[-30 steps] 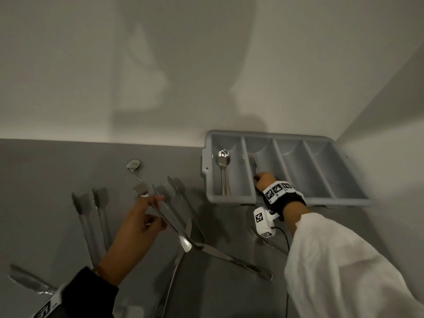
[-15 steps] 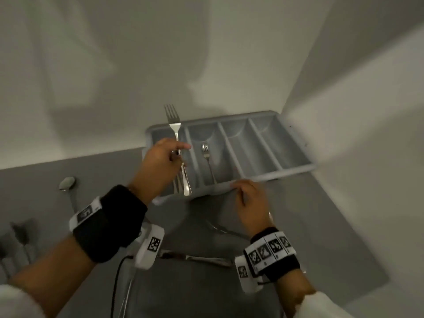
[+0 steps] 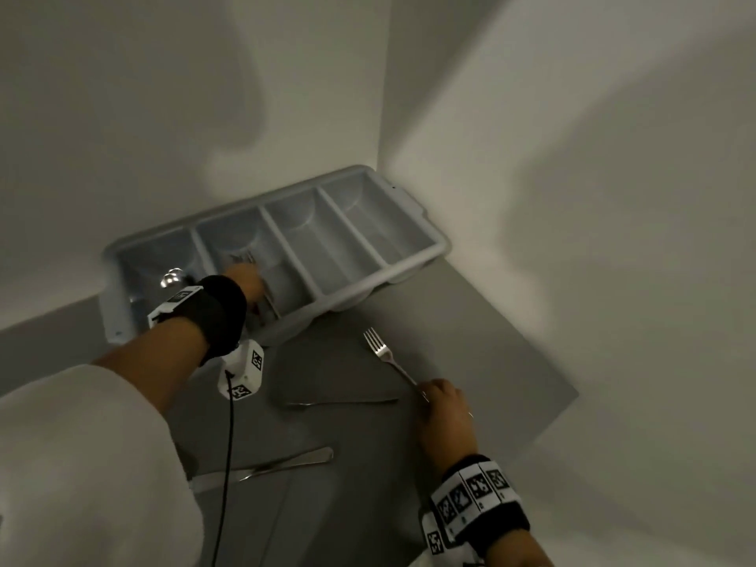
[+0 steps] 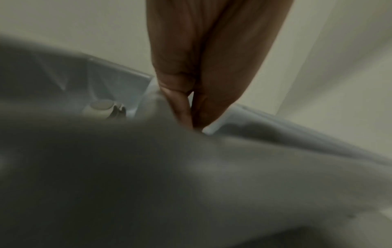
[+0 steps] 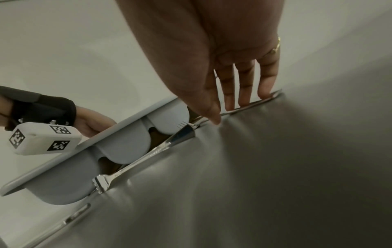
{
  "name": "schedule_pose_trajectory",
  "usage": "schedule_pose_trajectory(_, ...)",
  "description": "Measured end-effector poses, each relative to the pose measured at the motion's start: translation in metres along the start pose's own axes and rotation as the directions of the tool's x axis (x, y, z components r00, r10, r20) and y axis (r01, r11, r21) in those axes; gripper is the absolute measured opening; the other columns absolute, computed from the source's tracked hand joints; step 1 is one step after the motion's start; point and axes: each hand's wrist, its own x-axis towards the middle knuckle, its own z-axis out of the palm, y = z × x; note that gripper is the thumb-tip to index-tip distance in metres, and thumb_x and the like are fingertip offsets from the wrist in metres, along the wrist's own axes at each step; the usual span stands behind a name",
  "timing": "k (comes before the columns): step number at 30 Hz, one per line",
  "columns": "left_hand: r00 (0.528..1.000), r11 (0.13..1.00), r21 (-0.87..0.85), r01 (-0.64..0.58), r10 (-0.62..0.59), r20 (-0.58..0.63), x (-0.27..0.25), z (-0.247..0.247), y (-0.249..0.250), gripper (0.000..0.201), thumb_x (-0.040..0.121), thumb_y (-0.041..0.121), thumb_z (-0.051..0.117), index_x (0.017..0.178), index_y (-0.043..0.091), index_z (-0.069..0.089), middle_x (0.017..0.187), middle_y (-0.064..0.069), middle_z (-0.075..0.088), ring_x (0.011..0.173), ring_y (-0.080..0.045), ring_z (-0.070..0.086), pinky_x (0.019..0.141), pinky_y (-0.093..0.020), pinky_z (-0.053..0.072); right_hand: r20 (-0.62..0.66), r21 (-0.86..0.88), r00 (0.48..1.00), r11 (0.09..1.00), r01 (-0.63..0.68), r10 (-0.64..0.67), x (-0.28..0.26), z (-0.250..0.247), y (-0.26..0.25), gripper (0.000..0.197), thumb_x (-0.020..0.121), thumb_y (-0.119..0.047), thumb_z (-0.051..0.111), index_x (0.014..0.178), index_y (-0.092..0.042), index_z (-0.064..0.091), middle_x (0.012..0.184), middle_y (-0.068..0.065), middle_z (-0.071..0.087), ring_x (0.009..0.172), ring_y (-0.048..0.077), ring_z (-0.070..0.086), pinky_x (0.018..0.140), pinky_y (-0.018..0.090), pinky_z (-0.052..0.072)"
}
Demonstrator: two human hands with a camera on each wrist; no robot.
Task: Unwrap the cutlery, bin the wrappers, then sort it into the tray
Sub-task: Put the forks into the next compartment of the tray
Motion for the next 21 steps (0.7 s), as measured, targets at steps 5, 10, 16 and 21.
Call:
schedule_pose_trajectory(5,0.997,0.996,-0.085,-0.019,0.024,0.067,0.002,0.014,0.011,0.028,0.09,0.007,0.048,0.11,-0.011,0.057,0.122,-0.026,0.057,0.114,-0.036,0.053,0.098,-0.038,0.04,0.066,0.022,0.995,0.996,-0.082,0.081,0.003,-0.003,-0.01,0.025,0.085,-0.014,0.049,0.108,-0.019,0.058,0.112,0.01,0.058,0.108,0.029,0.052,0.092,0.037,0.045)
schedule_pose_trajectory(10,0.996,0.937,-0.343,-0.069,0.046,-0.077,-0.012,0.018,0.005,0.029,0.089,0.011,0.051,0.109,-0.008,0.06,0.121,-0.025,0.06,0.113,-0.035,0.055,0.097,-0.037,0.041,0.137,-0.094,0.98,0.987,-0.132,0.145,0.015,-0.004,-0.017,0.019,0.084,-0.013,0.053,0.099,-0.007,0.062,0.109,0.016,0.063,0.102,0.034,0.058,0.089,0.039,0.05)
schedule_pose_trajectory(16,0.914,0.69,-0.62,-0.372,0.159,-0.372,-0.1,0.018,-0.033,0.029,0.085,0.0,0.057,0.11,0.012,0.062,0.101,-0.005,0.063,0.086,0.011,0.062,0.074,-0.002,0.042,0.038,0.112,0.998,0.993,-0.046,0.042,0.011,-0.01,-0.033,0.014,0.075,-0.004,0.058,0.068,-0.012,0.048,0.072,0.009,0.055,0.076,0.032,0.06,0.062,0.026,0.039)
schedule_pose_trajectory(21,0.939,0.66,-0.709,-0.246,-0.017,-0.342,-0.18,0.054,-0.115,0.023,0.087,0.012,0.058,0.095,0.032,0.066,0.08,0.031,0.066,0.077,0.022,0.057,0.074,0.002,0.043,-0.057,0.232,0.988,0.96,0.155,-0.145,-0.001,-0.039,-0.077,0.014,0.071,0.001,0.068,0.064,-0.005,0.057,0.058,0.01,0.059,0.052,0.005,0.054,0.051,0.013,0.039)
